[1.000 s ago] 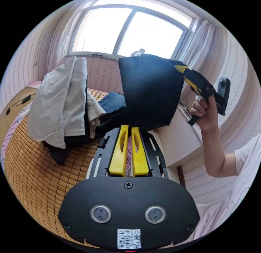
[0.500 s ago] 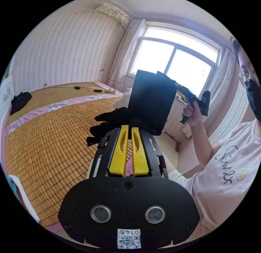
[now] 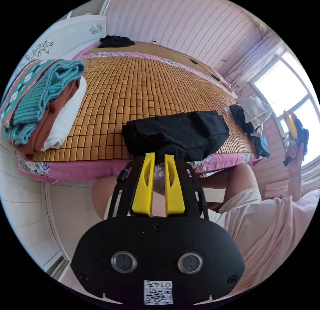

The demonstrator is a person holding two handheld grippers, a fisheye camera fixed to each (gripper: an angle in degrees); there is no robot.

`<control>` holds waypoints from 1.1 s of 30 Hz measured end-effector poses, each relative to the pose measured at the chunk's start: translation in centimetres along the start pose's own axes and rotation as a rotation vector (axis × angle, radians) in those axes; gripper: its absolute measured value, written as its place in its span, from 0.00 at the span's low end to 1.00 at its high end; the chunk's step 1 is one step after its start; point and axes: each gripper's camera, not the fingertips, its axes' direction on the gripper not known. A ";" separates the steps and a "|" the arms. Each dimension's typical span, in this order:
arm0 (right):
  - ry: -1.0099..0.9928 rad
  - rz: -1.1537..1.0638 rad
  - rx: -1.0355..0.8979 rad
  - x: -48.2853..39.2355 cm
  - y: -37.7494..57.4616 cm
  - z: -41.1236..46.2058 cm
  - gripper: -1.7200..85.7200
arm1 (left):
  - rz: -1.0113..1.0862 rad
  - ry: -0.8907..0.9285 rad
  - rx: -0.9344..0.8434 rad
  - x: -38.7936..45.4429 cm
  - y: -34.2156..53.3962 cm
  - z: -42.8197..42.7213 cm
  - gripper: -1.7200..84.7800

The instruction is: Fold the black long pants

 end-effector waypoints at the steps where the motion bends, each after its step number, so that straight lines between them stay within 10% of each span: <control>1: -0.005 0.001 0.002 0.0 0.1 0.9 0.10 | -0.019 0.029 0.016 -1.3 0.3 -1.2 0.07; 33: 0.290 -0.281 -0.248 -4.6 7.0 26.3 0.01 | -0.133 0.100 0.070 -21.4 -1.8 -15.8 0.08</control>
